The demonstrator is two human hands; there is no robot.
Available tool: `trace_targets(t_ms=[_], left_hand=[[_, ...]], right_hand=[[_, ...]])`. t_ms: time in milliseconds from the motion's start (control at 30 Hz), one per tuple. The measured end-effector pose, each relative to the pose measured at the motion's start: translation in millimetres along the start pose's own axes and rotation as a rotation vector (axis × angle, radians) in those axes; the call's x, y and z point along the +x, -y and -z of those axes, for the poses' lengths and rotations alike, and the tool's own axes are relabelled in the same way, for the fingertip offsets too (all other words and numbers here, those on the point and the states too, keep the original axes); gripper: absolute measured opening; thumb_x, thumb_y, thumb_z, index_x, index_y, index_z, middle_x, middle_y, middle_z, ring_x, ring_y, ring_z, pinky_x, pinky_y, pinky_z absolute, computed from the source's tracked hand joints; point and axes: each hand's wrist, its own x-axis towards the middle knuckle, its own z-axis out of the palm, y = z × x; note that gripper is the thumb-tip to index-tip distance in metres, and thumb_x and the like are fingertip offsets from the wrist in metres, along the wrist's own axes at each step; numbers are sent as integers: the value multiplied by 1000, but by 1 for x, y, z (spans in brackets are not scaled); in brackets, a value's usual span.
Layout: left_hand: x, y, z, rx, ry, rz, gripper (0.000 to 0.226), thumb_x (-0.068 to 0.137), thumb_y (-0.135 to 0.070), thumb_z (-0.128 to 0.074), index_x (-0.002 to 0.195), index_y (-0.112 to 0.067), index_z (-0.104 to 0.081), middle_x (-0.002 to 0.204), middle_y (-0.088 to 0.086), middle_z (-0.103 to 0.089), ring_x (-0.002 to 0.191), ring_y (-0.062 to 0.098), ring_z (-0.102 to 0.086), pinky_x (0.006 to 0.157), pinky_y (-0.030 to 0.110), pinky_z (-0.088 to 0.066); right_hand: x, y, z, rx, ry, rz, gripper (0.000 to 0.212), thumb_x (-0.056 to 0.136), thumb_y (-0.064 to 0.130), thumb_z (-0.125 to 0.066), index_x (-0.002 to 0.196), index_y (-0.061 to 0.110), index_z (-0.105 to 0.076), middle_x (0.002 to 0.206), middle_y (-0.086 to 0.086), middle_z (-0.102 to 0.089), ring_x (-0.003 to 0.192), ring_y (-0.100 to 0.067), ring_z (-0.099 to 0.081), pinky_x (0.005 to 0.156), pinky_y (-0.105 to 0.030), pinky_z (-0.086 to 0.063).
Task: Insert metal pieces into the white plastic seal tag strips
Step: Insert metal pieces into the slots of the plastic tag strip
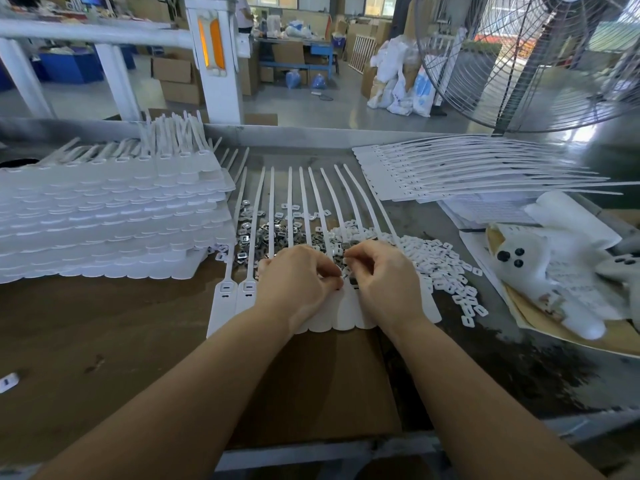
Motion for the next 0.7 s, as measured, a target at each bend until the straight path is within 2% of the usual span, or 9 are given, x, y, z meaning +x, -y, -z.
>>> trace_targets(t_ms=[100,167,233,333,500,567,633,700], left_hand=[[2,2,1,-24,-8,-13,10,83,-26,-67,86,-32,-74,79,-18,-60,76,5,-53,78,26,-45],[3,4,3,-10,6,-32,10,84,-26,-66,87,-31,-74,78,-19,-56,73,3,-51,70,21,-41],[1,5,5,43,30,-75,12,86,-26,-64,91,-31,-74,80,-18,-53,78,6,-52,73,24,-43],[-2,8,9,74,61,-144,17,89,-22,-60,95,-32,-73,93,-12,-59,87,11,-56,84,33,-46],[-5,10,12,178,129,-189,21,92,-23,-54,102,-33,-70,107,-10,-60,101,13,-53,93,39,-41],[-6,11,11,117,89,-156,19,91,-21,-56,100,-31,-70,104,-9,-62,94,9,-54,87,28,-44],[-6,11,10,-20,-6,-79,17,89,-18,-59,98,-27,-70,95,-12,-65,82,1,-55,72,10,-42],[-6,11,9,-100,-69,-31,18,89,-18,-60,101,-27,-70,89,-15,-65,79,-3,-56,69,7,-40]], right_hand=[[1,0,1,16,21,-13,11,89,11,-59,92,13,-69,87,4,-63,85,-15,-58,76,-28,-48],[2,-1,1,15,34,-21,11,89,11,-59,92,13,-70,90,2,-65,86,-15,-58,79,-31,-49],[3,-1,1,18,47,-35,11,89,12,-60,92,14,-70,91,2,-66,87,-15,-59,80,-32,-50],[5,0,3,37,73,-65,11,88,14,-61,92,17,-71,91,3,-68,87,-13,-60,81,-33,-50],[8,0,4,82,96,-116,10,87,16,-63,89,20,-71,87,4,-68,83,-13,-62,81,-36,-52],[6,-1,4,110,79,-93,10,87,14,-63,89,18,-71,86,5,-69,83,-13,-63,81,-35,-52],[3,-1,4,144,64,-50,9,85,12,-64,88,17,-72,82,8,-67,81,-9,-63,79,-31,-53],[1,-1,4,181,56,-13,10,84,9,-66,86,16,-72,78,13,-65,78,-3,-62,75,-22,-52]])
